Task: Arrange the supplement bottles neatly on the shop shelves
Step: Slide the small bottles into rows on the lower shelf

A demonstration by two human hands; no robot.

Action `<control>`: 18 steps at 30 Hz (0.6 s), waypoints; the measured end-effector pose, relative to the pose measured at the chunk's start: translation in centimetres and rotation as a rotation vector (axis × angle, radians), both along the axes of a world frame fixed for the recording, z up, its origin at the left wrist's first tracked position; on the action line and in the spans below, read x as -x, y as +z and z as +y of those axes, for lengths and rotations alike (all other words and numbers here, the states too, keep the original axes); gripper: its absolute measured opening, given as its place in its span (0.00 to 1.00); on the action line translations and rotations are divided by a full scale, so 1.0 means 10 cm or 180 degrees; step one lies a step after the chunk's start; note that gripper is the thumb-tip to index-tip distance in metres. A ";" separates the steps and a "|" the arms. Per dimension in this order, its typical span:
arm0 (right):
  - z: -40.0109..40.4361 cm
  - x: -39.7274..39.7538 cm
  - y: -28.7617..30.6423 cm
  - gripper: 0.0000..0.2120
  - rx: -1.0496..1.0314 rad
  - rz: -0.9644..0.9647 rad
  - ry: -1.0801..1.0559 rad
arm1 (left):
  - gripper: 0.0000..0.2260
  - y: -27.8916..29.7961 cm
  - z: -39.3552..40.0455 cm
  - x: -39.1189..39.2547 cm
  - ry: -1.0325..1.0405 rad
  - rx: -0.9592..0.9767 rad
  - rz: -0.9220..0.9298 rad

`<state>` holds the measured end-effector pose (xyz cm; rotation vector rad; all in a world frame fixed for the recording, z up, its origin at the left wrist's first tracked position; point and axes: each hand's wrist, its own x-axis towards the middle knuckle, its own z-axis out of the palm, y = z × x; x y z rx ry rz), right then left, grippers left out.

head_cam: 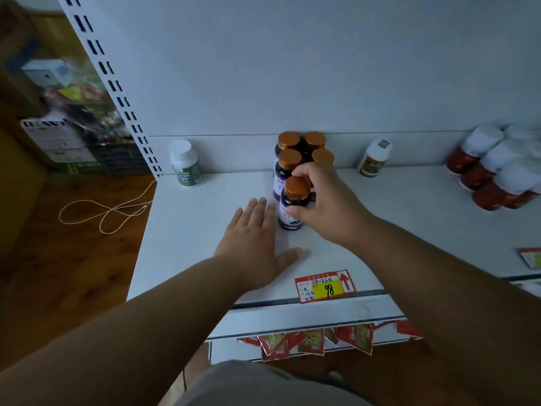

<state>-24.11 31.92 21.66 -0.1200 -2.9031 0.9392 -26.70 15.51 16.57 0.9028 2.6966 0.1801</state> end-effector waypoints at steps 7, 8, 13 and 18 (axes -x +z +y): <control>0.01 0.09 -0.09 0.29 -0.0431 0.0259 -0.0052 | 0.43 -0.20 0.02 0.14 -0.0068 -0.0010 0.0101; -0.01 0.09 -0.09 0.29 -0.0465 0.0279 -0.0063 | 0.43 -0.23 0.02 0.14 -0.0089 0.0029 0.0159; -0.10 0.12 -0.09 0.30 -0.0530 0.0272 -0.0187 | 0.42 -0.27 0.01 0.16 -0.0059 -0.0035 0.0288; -0.21 -0.16 -0.14 0.30 -0.0330 0.0615 -0.0494 | 0.38 -0.10 -0.16 0.10 0.0232 -0.0520 0.0268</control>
